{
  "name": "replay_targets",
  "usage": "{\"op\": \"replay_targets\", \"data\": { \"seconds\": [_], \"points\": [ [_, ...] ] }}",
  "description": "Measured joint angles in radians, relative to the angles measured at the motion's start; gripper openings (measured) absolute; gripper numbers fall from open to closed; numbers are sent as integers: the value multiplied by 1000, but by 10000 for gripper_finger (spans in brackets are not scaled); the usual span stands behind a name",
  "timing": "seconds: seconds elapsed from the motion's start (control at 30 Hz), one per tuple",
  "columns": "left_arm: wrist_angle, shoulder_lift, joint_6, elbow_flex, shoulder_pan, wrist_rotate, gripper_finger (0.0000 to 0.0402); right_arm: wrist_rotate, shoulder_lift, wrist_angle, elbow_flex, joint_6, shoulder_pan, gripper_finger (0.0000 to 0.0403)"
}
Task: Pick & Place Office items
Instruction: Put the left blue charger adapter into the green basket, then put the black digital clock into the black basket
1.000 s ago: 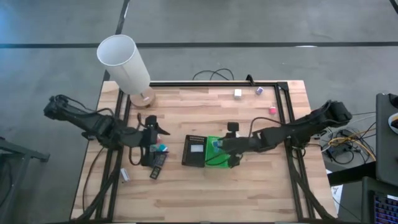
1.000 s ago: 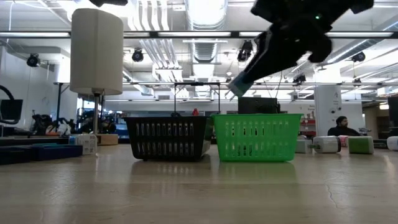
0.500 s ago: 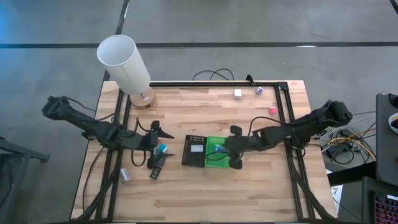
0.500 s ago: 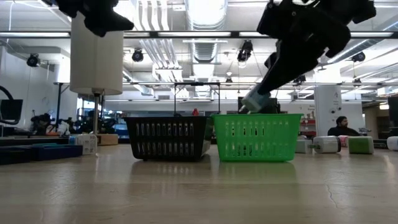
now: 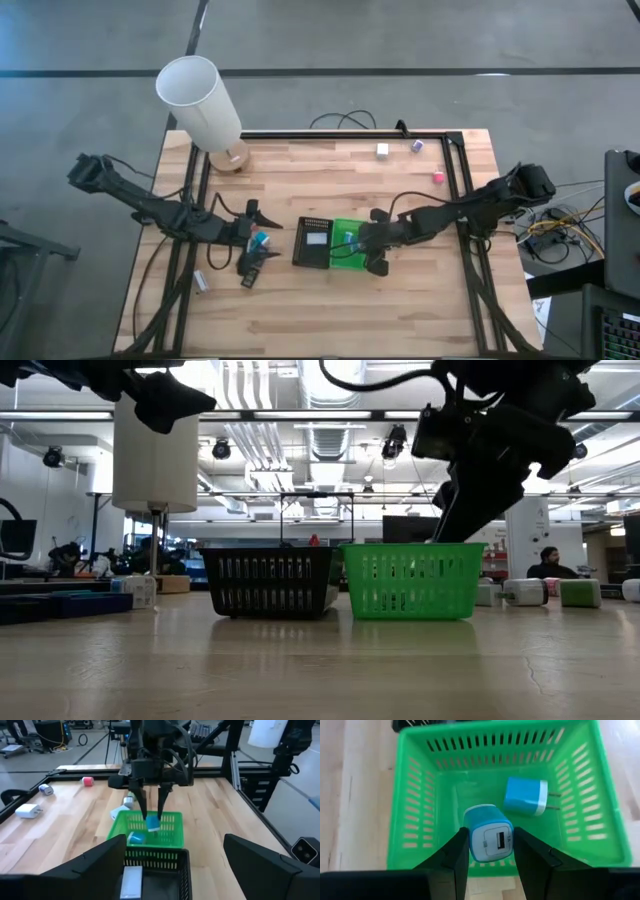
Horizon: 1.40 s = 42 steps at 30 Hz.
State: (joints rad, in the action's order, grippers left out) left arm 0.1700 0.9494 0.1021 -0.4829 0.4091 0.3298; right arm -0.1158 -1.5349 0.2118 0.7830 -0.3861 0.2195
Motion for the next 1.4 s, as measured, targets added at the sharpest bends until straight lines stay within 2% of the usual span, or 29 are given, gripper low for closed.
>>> {"op": "replay_targets", "data": {
  "seconds": [0.07, 0.23, 0.33, 0.53, 0.63, 0.73, 0.83, 1.0, 1.2, 1.4],
  "points": [
    [1, 1, 0, 0, 0, 0, 344, -1, -12, -2, 0, -4, 0, 137],
    [2, 1, 4, 0, 0, 0, 344, -4, -27, -14, 5, -3, 0, 219],
    [3, 1, 14, 0, -1, 6, 344, -12, -13, -19, 14, 17, 0, 247],
    [2, -5, 30, -16, -1, 7, 344, -46, 80, -21, 45, 103, 2, 264],
    [-64, -8, 40, -42, -2, 8, 344, -123, 146, -25, 57, 171, 9, 264],
    [-218, -4, 100, -86, -4, 53, 344, -234, 210, -30, 59, 231, 14, 265],
    [-420, 12, 237, -151, -7, 109, 344, -364, 259, -34, 56, 268, 17, 266],
    [-740, 69, 581, -273, -11, 98, 344, -496, 318, -43, 57, 300, 16, 267],
    [-986, 182, 931, -407, -11, -38, 344, -632, 376, -68, 79, 398, 16, 267],
    [-1044, 341, 1210, -487, -6, -267, 344, -703, 418, -99, 111, 486, 12, 267]
  ]
}}
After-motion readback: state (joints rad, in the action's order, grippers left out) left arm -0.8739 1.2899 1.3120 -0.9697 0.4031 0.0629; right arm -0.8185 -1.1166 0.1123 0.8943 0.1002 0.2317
